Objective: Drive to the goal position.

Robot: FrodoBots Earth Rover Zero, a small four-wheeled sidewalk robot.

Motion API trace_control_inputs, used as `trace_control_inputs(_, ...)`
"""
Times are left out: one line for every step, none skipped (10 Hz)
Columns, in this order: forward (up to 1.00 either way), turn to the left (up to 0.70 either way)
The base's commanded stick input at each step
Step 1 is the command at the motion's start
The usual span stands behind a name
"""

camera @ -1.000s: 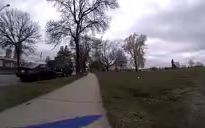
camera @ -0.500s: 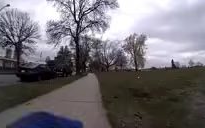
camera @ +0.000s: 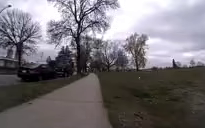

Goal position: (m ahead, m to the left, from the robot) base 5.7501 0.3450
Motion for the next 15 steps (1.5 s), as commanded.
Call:
trace_control_inputs(0.00,0.93)
trace_control_inputs(0.00,0.60)
trace_control_inputs(0.00,0.00)
trace_control_inputs(0.00,0.00)
trace_control_inputs(0.00,0.00)
trace_control_inputs(0.00,0.00)
trace_control_inputs(0.00,0.00)
trace_control_inputs(0.00,0.00)
trace_control_inputs(0.00,0.00)
trace_control_inputs(0.00,0.00)
trace_control_inputs(0.00,0.00)
trace_control_inputs(0.00,0.33)
trace_control_inputs(0.00,1.00)
trace_control_inputs(0.00,1.00)
trace_control_inputs(0.00,1.00)
